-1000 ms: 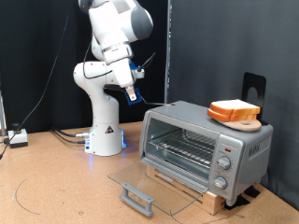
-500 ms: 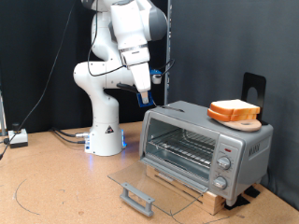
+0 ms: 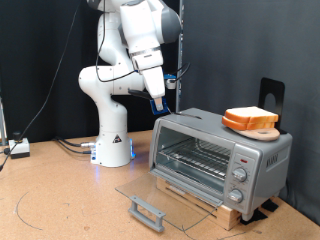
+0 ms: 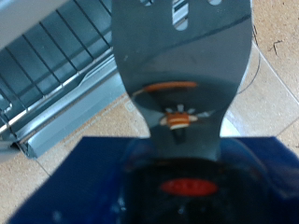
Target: Make a piece of toast with the oven
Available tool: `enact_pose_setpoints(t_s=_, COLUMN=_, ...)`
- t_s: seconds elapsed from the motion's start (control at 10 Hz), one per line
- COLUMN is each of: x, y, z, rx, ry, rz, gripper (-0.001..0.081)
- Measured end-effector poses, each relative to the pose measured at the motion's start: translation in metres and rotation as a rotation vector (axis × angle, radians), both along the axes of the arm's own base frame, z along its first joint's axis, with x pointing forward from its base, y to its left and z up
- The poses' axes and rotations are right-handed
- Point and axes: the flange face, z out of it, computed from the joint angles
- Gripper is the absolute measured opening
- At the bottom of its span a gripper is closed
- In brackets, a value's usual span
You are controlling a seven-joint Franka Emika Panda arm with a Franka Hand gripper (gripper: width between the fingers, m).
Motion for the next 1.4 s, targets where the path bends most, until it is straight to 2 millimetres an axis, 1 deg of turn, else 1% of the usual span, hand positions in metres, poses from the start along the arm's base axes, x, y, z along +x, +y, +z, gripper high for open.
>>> enact_pose_setpoints(t_s=0.3, x=0.01, y=0.023, z=-0.001, rx=0.005, ry=0.021, rz=-0.028, gripper=0.0394)
enact_pose_setpoints(t_s=0.5, x=0.018, y=0.036, z=0.002, rx=0.019, ry=0.016, rz=-0.033, gripper=0.0394)
enact_pose_setpoints(t_s=1.0, x=0.028, y=0.058, z=0.002, rx=0.015, ry=0.026, rz=-0.03, gripper=0.0394)
enact_pose_setpoints(t_s=1.4, x=0.03, y=0.07, z=-0.001, rx=0.013, ry=0.037, rz=-0.019, gripper=0.0394)
